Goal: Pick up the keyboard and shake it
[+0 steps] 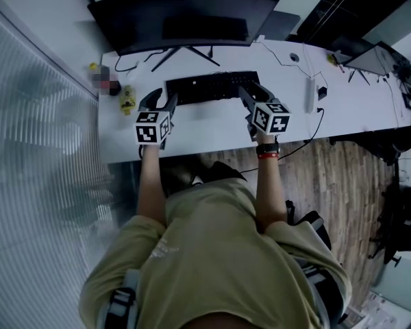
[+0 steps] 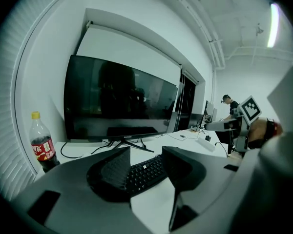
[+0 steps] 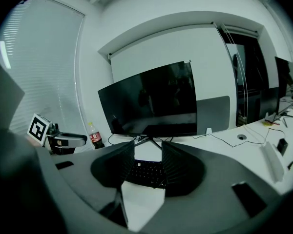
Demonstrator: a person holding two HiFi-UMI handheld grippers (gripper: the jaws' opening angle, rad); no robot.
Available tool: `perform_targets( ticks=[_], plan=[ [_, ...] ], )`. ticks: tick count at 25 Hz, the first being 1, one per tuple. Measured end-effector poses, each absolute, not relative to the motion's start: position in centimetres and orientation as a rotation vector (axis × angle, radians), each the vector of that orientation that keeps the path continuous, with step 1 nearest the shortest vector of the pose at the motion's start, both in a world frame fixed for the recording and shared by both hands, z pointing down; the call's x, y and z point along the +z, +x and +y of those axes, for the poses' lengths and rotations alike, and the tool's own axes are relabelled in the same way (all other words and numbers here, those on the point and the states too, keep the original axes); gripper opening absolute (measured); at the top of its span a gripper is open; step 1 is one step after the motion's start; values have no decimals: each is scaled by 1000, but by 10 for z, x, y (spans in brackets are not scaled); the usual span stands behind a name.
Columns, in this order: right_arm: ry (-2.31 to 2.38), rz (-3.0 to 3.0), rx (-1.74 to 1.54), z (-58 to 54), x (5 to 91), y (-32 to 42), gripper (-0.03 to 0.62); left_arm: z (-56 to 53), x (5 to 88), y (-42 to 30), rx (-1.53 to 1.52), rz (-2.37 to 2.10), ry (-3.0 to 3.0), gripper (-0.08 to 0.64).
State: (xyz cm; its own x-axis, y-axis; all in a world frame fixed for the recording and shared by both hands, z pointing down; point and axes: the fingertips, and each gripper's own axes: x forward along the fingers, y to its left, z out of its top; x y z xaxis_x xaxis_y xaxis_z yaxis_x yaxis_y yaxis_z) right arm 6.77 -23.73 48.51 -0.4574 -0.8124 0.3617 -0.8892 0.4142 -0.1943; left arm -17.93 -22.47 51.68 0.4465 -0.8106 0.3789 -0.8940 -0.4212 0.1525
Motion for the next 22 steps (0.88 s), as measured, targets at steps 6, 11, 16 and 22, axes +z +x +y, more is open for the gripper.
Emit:
perform_targets(
  ticks=[6,11,16,22],
  plan=[
    [1526,-2414,604,-265,503,94,186,-248,539,-185,396,-1427,2319,224],
    [1523,-2375,677,-297,525,118,199,-277,557,-189,424,-1419,2266,247],
    [1484,-2318,749,-327,553,135,212,-299,581,-190,479,-1384,2198,267],
    [1440,-2245,794,-358,583,150,229,-330,611,-188,499,-1362,2124,273]
  ],
)
